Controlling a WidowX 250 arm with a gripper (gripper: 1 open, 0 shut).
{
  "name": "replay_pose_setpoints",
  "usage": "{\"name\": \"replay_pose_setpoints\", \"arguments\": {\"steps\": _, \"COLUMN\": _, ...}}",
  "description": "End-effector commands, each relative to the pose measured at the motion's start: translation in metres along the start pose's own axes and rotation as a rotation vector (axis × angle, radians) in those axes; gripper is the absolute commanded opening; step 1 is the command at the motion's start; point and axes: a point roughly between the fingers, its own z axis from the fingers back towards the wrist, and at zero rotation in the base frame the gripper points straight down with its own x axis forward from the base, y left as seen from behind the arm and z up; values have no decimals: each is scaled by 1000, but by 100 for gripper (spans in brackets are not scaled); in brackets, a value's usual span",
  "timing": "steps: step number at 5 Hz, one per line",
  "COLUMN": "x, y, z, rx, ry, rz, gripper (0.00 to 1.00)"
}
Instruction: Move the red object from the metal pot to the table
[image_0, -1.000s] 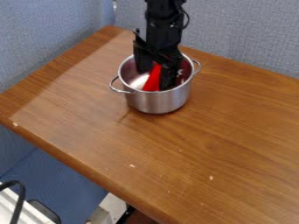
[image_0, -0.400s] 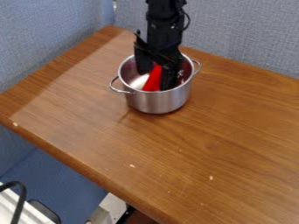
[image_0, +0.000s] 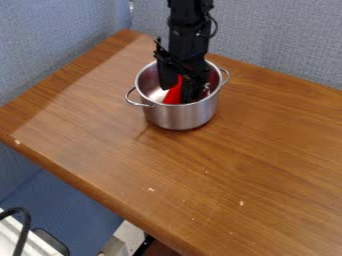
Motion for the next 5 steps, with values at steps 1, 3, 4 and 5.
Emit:
{"name": "replay_pose_setpoints", "arguments": {"steps": 1, "x": 4, "y": 9, "z": 15, "rx": 20, "ry": -42, "rz": 21, "gripper": 100}}
{"name": "replay_pose_setpoints", "arguments": {"steps": 3, "x": 2, "y": 10, "z": 27, "rx": -4, "ry": -51, "rz": 37, "gripper": 0}}
{"name": "replay_pose_setpoints", "arguments": {"steps": 4, "x": -1, "y": 10, "z": 36, "rx": -21, "ry": -59, "rz": 49, "gripper": 0}}
{"name": "replay_pose_setpoints", "arguments": {"steps": 5, "x": -4, "y": 9, "z": 46, "rx": -39, "ry": -74, "rz": 57, "gripper": 0}}
